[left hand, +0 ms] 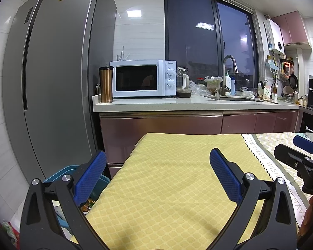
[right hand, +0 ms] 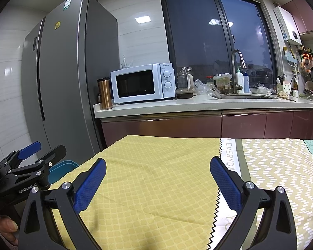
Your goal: Collect trash
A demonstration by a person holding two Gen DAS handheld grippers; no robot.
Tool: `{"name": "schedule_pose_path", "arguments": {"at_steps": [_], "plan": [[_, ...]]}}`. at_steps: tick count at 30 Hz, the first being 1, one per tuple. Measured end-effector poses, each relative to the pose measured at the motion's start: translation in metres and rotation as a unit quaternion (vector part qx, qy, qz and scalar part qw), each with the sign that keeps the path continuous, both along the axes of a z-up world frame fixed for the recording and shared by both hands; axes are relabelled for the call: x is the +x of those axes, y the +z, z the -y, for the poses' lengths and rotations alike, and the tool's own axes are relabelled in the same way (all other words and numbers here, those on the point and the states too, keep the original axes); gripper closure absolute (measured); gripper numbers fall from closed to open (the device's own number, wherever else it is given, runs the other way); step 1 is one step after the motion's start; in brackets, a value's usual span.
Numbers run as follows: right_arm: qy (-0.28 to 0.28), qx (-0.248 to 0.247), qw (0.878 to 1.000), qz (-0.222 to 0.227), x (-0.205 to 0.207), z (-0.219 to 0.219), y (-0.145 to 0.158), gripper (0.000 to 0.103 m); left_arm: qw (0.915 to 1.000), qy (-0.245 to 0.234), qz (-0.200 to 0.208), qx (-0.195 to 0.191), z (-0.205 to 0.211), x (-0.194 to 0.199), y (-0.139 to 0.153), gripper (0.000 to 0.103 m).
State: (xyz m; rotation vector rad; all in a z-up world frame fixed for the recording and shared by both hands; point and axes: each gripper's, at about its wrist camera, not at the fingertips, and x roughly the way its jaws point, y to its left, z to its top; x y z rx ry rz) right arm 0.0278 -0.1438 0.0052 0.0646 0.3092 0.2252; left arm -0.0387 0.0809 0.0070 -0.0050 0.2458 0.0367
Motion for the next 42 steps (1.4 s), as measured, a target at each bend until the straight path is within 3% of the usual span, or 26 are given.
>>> {"name": "schedule_pose_path", "arguments": {"at_steps": [42], "plan": [[-0.003,0.0,1.0,0.004,0.0002,-0.0005,0.0026,0.007,1.0,0.0,0.0,0.0,0.0003,0.0003,-0.0009,0.006]]}}
